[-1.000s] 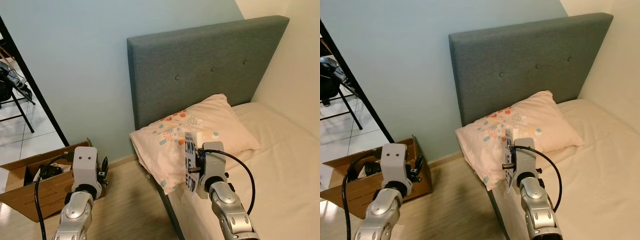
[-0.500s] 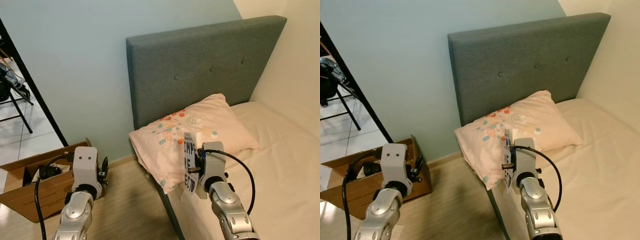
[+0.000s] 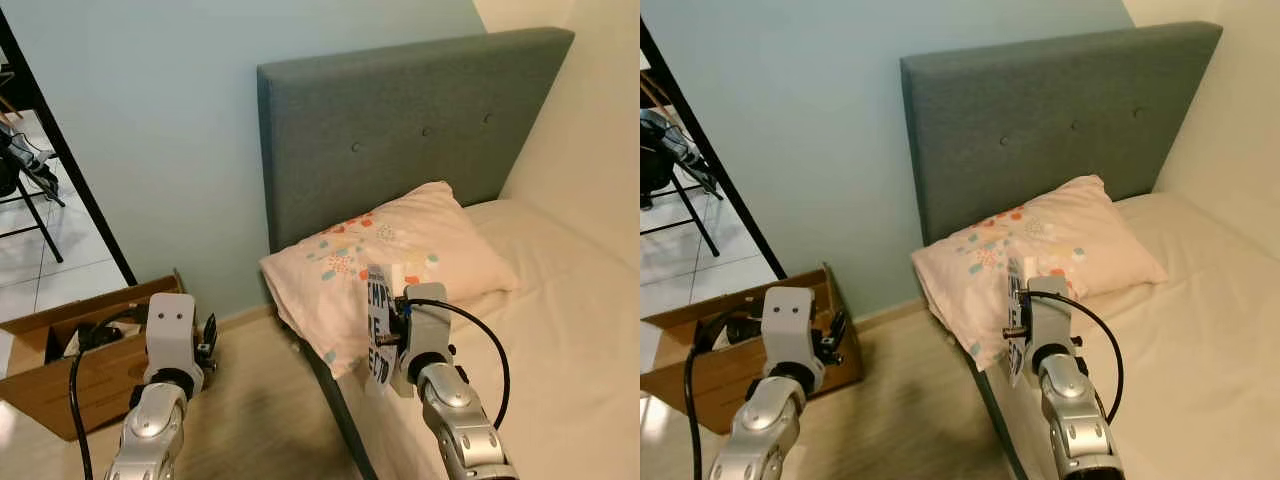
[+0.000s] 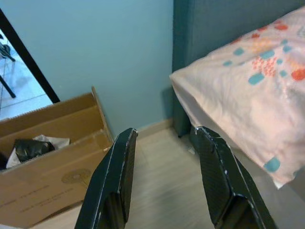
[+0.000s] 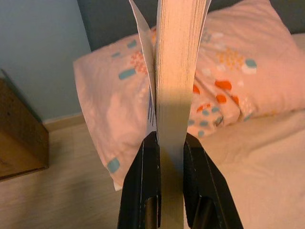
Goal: Clean up the room
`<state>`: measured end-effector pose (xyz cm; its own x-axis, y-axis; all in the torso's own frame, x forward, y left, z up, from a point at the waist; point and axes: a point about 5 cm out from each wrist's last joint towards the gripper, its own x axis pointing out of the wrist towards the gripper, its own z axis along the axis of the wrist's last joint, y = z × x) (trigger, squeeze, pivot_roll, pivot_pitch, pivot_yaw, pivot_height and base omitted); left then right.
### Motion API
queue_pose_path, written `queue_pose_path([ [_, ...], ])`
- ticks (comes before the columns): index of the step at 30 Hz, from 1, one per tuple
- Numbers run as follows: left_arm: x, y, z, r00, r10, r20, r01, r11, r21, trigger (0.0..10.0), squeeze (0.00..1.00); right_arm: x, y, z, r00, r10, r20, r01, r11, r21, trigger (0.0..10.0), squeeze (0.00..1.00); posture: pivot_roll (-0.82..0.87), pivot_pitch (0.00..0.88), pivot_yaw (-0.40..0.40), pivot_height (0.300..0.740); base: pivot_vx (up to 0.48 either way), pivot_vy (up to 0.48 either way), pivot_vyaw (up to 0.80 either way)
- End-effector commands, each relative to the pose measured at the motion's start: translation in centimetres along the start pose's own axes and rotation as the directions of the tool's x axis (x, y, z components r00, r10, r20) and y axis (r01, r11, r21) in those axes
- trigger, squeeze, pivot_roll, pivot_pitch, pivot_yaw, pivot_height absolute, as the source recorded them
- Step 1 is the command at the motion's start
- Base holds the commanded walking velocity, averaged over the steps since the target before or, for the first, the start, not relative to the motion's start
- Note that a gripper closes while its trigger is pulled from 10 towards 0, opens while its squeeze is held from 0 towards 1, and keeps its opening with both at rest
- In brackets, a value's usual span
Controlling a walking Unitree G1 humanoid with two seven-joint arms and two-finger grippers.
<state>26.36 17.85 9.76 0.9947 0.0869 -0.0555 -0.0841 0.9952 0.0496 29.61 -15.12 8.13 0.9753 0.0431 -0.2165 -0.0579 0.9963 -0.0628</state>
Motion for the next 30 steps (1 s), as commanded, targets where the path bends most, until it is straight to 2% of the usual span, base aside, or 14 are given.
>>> queue_pose_path([
  [1, -0.16, 0.03, -0.47, 1.0, -0.001, -0.024, 0.001, 1.0, 0.008, 10.0, 0.0, -0.13, -0.04, 0.25, 1.0, -0.002, 0.012, 0.002, 1.0, 0.017, 10.0, 0.0, -0.06, 0.1, 0.014, 0.616, 0.0, 0.0, 0.0],
  [30, -0.37, 0.06, -0.43, 0.999, -0.025, -0.033, 0.026, 0.999, 0.023, 10.0, 0.0, -0.26, 0.17, 0.12, 1.0, -0.004, 0.014, 0.004, 0.999, 0.033, 10.0, 0.0, -0.05, 0.107, 0.025, 0.606, 0.0, 0.0, 0.0],
])
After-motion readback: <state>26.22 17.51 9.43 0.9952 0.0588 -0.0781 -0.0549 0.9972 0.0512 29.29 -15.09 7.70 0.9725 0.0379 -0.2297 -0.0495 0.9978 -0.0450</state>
